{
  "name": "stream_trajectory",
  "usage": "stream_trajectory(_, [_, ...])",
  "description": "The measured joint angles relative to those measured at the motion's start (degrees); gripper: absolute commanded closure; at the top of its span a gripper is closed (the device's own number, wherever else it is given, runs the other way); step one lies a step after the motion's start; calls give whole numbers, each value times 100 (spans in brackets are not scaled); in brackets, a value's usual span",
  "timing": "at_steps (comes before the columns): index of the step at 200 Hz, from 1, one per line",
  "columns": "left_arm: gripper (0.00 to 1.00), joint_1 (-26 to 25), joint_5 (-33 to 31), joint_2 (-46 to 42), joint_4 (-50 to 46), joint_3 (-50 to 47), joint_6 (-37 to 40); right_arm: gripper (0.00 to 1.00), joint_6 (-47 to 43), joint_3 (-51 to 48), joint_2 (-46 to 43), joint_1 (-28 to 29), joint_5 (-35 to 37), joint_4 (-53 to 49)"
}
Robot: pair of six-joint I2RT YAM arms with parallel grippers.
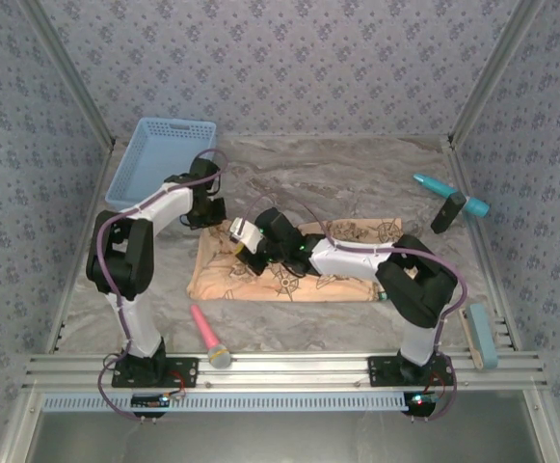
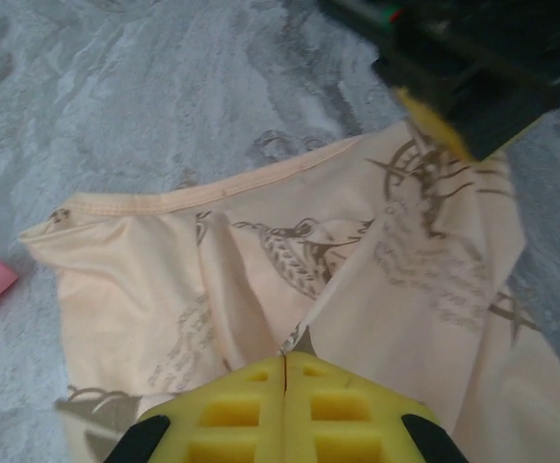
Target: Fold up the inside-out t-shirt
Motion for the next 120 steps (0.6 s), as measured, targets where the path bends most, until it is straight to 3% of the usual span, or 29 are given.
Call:
stream_trajectory(8, [98, 17, 2, 0, -4, 28, 13, 100, -17, 22, 28, 63, -92, -15])
stream_trajectory(17, [89, 22, 4, 0, -15, 39, 17, 96, -17, 129, 125, 184, -168, -26])
stream_trajectory(29, [71, 31, 2, 0, -50, 39, 50, 74, 0, 330, 337, 356, -247, -11])
stream_trajectory(35, [66, 46, -20, 0, -37, 39, 74, 68, 59, 437, 461, 437, -315, 0])
stream_trajectory(79, [65, 229, -28, -39, 11, 42, 31, 54, 358, 396, 688, 579, -590, 39])
stream_trajectory(120, [76, 133, 348, -339, -9, 42, -92, 49, 505, -389, -446, -105, 79, -297])
